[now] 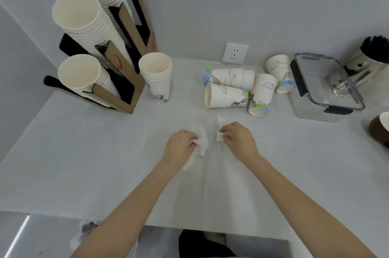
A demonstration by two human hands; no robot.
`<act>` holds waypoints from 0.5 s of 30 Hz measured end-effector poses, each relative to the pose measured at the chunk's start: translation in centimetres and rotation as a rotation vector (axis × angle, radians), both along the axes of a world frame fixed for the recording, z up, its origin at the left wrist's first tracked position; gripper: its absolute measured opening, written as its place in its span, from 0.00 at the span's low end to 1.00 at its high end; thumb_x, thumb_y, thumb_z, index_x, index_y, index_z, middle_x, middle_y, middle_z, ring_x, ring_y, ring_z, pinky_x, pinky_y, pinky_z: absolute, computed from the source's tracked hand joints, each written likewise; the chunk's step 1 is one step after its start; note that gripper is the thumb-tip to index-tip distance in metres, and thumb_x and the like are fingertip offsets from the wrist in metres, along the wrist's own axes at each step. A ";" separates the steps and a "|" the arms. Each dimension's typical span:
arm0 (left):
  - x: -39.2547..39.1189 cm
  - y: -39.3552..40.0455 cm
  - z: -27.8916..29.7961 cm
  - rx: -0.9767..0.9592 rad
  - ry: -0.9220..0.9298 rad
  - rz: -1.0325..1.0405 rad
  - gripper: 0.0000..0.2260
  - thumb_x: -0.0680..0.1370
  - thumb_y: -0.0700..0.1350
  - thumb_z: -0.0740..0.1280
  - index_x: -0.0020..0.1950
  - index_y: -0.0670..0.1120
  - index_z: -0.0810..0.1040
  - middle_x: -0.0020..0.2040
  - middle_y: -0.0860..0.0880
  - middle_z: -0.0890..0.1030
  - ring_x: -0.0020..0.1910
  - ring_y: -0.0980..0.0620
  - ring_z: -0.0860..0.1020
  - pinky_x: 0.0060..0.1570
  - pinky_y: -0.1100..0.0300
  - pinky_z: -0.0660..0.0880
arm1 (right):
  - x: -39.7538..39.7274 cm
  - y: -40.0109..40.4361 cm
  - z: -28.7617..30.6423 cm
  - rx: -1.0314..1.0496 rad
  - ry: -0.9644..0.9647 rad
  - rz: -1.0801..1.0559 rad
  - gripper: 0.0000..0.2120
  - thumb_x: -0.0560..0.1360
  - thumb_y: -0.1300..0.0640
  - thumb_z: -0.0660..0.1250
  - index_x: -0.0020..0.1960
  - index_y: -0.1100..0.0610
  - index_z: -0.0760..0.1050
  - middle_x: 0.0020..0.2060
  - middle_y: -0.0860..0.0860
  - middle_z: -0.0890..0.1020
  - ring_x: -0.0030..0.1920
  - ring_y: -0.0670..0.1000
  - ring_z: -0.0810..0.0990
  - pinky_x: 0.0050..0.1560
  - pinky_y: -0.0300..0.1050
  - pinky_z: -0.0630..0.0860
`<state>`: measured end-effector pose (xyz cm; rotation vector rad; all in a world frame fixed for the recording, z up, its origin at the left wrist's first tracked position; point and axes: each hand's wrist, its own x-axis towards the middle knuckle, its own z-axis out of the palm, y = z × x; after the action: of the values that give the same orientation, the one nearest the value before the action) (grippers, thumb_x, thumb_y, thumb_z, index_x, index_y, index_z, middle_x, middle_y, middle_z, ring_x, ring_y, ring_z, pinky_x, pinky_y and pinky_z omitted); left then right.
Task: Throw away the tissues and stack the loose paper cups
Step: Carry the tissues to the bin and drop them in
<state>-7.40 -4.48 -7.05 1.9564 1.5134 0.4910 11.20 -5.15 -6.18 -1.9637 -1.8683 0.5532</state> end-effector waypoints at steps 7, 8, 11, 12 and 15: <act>-9.7 -4.6 2.1 0.083 -0.121 0.281 0.07 0.72 0.37 0.66 0.48 0.39 0.81 0.46 0.41 0.85 0.44 0.44 0.81 0.43 0.65 0.69 | -11.8 -4.0 2.0 0.065 0.294 0.196 0.09 0.71 0.65 0.66 0.49 0.59 0.80 0.47 0.55 0.81 0.44 0.49 0.78 0.43 0.31 0.70; -11.3 -5.7 2.2 0.070 -0.116 0.306 0.07 0.72 0.37 0.66 0.48 0.40 0.81 0.46 0.42 0.85 0.44 0.44 0.81 0.42 0.67 0.69 | -13.5 -4.9 2.0 0.040 0.340 0.219 0.08 0.71 0.65 0.66 0.49 0.59 0.80 0.47 0.54 0.81 0.42 0.47 0.77 0.43 0.28 0.69; -16.0 -9.8 1.9 0.037 -0.091 0.409 0.08 0.73 0.39 0.65 0.49 0.42 0.81 0.46 0.44 0.85 0.45 0.45 0.81 0.44 0.62 0.72 | -18.2 -8.1 1.7 -0.093 0.452 0.276 0.07 0.71 0.64 0.66 0.48 0.57 0.80 0.44 0.50 0.80 0.40 0.39 0.76 0.42 0.25 0.70; -17.4 -11.2 1.6 0.032 -0.075 0.451 0.08 0.73 0.40 0.65 0.49 0.43 0.81 0.46 0.44 0.85 0.45 0.45 0.81 0.44 0.59 0.74 | -19.6 -9.2 1.4 -0.141 0.494 0.281 0.07 0.71 0.63 0.67 0.47 0.56 0.80 0.43 0.48 0.80 0.40 0.39 0.76 0.41 0.25 0.70; -21.1 -15.5 0.1 0.002 -0.038 0.597 0.08 0.73 0.40 0.64 0.49 0.44 0.81 0.44 0.44 0.85 0.41 0.45 0.79 0.39 0.60 0.70 | -23.2 -12.6 0.3 -0.280 0.618 0.290 0.06 0.71 0.61 0.67 0.42 0.50 0.79 0.38 0.44 0.80 0.38 0.40 0.76 0.39 0.29 0.72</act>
<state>-28.50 -19.99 -6.92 1.4587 2.0659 0.7671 -11.96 -17.73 -5.88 -1.4216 -1.7265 1.3907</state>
